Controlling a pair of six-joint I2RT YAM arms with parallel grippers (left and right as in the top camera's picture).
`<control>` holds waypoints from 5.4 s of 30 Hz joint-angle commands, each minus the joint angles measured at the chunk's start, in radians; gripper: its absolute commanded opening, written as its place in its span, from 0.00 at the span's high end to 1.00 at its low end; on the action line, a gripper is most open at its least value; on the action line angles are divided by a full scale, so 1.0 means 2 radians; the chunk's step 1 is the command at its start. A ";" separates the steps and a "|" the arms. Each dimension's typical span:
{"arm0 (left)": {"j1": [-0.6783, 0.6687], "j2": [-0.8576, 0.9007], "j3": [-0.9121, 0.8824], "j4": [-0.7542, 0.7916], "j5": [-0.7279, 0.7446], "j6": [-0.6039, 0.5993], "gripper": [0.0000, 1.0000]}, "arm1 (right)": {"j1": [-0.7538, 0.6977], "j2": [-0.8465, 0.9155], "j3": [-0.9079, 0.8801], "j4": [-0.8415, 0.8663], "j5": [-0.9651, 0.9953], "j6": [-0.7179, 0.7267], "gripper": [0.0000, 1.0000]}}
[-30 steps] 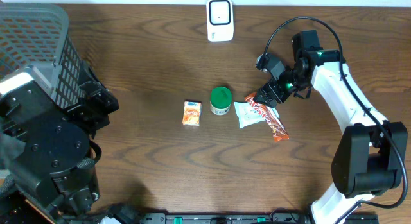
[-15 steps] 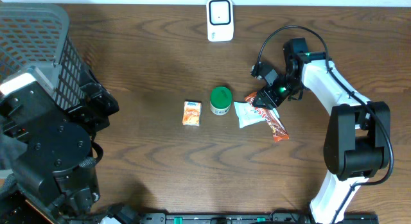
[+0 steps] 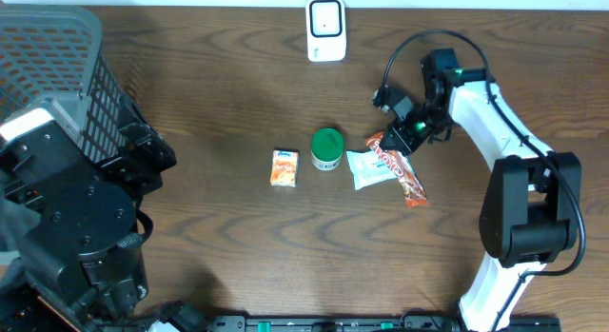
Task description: Scan the item barcode
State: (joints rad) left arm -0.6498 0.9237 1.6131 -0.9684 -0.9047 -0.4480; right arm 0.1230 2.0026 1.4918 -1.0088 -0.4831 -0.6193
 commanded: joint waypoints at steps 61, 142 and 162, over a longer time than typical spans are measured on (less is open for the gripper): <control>0.002 0.001 -0.001 -0.010 -0.013 -0.002 0.02 | 0.188 0.160 0.065 0.157 0.755 0.308 0.93; 0.002 0.002 -0.001 -0.010 -0.012 -0.010 0.02 | -0.011 0.063 0.064 0.011 0.176 0.403 0.99; 0.002 0.002 -0.001 -0.010 -0.012 -0.010 0.02 | -0.039 0.023 0.073 0.026 0.205 0.403 0.99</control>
State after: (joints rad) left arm -0.6498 0.9241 1.6131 -0.9871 -0.9047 -0.4671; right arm 0.0757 2.0834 1.6238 -0.9638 -0.1200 0.1761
